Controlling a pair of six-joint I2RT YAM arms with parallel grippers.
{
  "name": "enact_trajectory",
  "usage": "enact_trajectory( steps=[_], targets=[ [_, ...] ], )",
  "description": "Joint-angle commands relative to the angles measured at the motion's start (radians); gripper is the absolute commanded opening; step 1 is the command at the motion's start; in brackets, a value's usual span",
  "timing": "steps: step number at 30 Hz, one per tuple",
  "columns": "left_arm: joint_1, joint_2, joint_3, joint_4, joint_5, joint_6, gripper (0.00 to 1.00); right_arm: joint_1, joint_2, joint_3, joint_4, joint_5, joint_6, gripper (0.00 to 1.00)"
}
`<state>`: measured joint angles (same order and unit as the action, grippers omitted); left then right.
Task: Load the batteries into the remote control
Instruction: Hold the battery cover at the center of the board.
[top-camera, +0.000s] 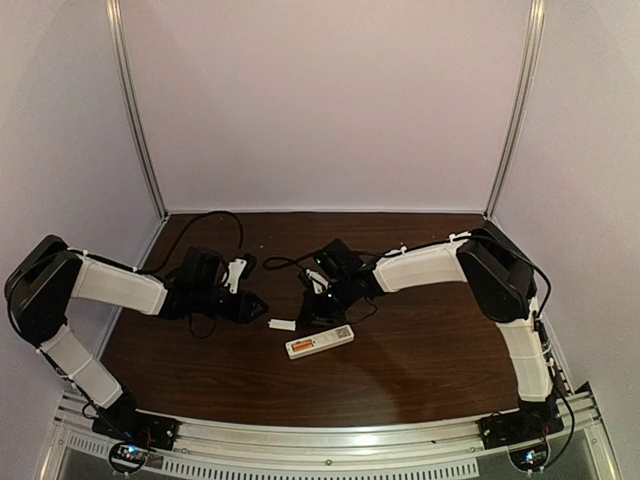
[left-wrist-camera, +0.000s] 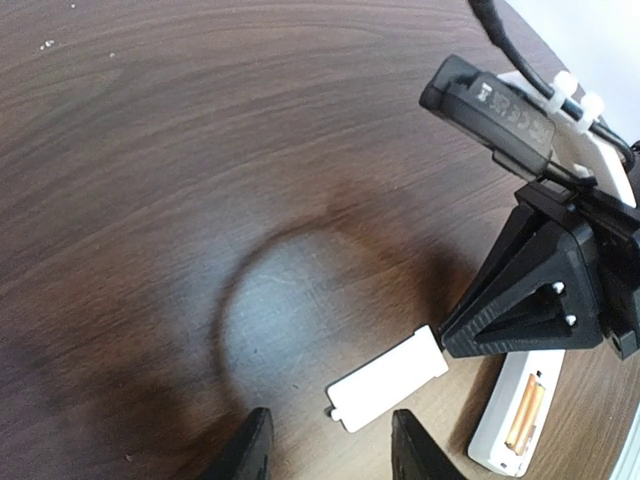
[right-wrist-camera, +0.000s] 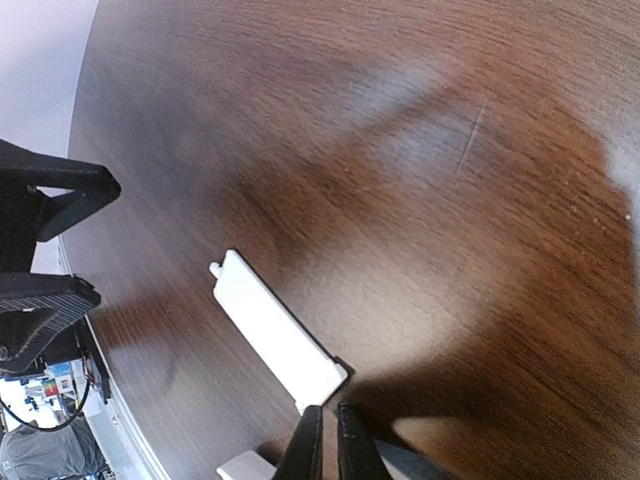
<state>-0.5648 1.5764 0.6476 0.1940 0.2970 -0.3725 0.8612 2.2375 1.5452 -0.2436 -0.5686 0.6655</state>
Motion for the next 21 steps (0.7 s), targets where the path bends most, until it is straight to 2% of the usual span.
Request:
enact_trajectory(
  steps=[1, 4, 12, 21],
  targets=[
    [-0.003, 0.016, -0.022, 0.068, 0.019, -0.029, 0.42, -0.014, 0.031, -0.030, 0.009, 0.013, 0.014, 0.13],
    [-0.002, 0.009, -0.028, 0.077, 0.016, -0.033, 0.42, -0.013, 0.014, -0.025, 0.012, 0.023, 0.017, 0.17],
    [0.002, 0.001, -0.044, 0.102, -0.007, -0.054, 0.42, -0.012, -0.039, -0.055, 0.098, -0.027, 0.050, 0.07],
    [0.022, -0.002, -0.065, 0.128, 0.008, -0.073, 0.42, -0.019, -0.058, -0.098, 0.238, -0.097, 0.121, 0.06]
  ],
)
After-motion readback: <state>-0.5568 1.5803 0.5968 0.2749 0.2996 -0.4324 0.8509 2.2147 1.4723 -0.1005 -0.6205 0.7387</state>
